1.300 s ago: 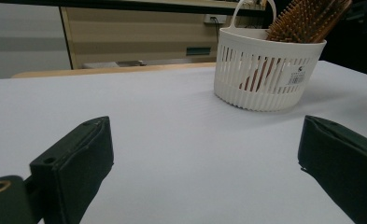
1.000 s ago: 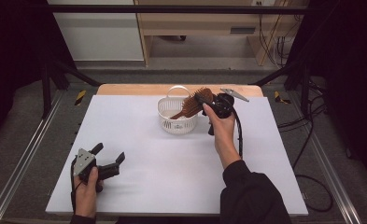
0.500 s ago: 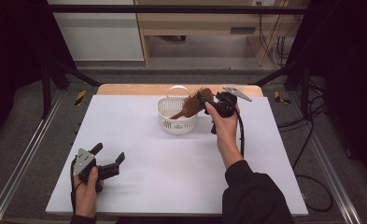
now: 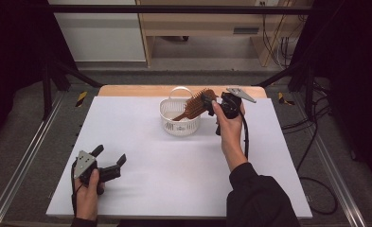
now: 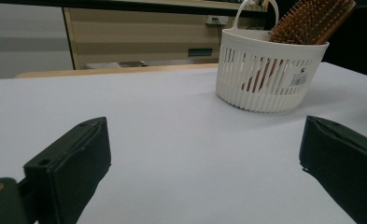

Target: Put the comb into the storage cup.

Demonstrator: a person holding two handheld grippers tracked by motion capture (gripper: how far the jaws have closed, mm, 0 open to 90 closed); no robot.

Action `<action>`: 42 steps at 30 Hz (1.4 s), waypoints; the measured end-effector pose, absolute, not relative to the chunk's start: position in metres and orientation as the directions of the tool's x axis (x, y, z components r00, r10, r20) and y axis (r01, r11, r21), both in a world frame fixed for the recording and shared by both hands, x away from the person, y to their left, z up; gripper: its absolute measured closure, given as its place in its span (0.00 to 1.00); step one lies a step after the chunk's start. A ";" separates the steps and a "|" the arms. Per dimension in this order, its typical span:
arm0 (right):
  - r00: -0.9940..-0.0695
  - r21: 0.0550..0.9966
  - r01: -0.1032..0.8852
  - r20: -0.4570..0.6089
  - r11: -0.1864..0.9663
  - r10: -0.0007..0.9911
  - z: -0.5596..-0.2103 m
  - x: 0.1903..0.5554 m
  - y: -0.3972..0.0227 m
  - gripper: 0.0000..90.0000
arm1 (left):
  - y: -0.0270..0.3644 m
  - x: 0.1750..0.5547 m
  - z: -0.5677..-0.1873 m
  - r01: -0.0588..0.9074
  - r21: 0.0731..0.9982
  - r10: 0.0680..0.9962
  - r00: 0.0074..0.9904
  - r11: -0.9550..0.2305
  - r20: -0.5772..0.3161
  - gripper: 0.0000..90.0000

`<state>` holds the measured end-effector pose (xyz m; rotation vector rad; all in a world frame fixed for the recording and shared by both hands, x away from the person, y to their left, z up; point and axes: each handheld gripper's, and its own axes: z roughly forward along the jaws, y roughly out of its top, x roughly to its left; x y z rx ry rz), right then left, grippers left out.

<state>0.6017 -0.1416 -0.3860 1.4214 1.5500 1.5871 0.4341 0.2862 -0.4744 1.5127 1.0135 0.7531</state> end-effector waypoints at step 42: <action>-0.327 0.983 0.174 0.113 -0.058 0.938 -0.365 0.587 -0.157 0.08 | 0.289 0.434 -0.474 0.193 0.981 0.905 0.418 -0.010 -0.073 0.02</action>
